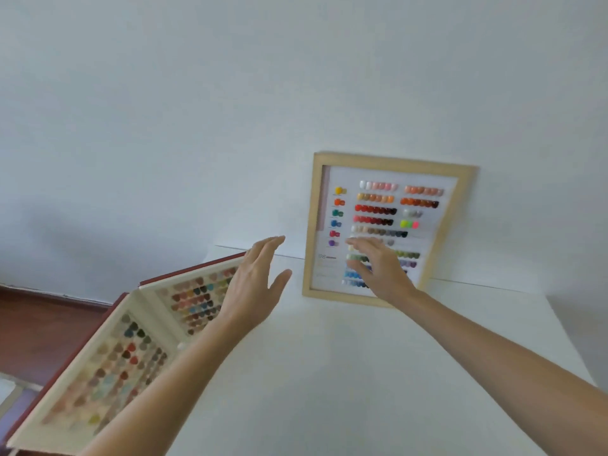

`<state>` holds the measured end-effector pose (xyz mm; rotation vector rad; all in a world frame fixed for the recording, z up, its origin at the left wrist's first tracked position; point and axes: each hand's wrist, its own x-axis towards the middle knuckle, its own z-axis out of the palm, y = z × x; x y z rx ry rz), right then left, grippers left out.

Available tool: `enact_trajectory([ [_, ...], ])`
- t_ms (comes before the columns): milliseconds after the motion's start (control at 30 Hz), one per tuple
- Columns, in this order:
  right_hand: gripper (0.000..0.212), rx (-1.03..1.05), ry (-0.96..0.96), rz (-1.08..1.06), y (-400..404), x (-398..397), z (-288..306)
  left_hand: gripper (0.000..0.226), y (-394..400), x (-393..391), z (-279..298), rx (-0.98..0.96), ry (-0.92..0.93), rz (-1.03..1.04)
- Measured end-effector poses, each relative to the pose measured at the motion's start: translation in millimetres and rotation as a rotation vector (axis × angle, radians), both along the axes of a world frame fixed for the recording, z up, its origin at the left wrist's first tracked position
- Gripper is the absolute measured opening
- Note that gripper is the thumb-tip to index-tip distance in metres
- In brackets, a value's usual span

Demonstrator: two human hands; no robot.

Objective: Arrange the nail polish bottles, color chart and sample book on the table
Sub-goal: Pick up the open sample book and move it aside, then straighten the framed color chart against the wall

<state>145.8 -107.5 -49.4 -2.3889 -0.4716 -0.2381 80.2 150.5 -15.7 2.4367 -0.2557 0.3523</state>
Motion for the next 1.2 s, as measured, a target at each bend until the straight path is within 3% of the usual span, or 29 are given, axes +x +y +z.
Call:
enact_trajectory([
  [200,0.040,0.047,-0.072,-0.369,-87,-4,-17,0.065,-59,67,-43,-0.083,0.290,0.031],
  [433,0.069,0.251,0.267,-0.656,-135,23,-39,0.061,-89,127,-68,-0.242,0.428,0.131],
  [533,0.065,0.290,0.352,-0.651,-143,37,-45,0.046,-94,143,-74,-0.305,0.468,0.200],
  [633,0.043,0.323,0.359,-0.594,-147,45,-53,0.029,-95,149,-80,-0.311,0.419,0.245],
  [733,0.028,0.319,0.319,-0.578,-152,48,-58,0.027,-97,154,-83,-0.322,0.376,0.265],
  [1200,0.024,0.291,0.292,-0.627,-184,48,-57,0.025,-125,160,-88,-0.348,0.383,0.203],
])
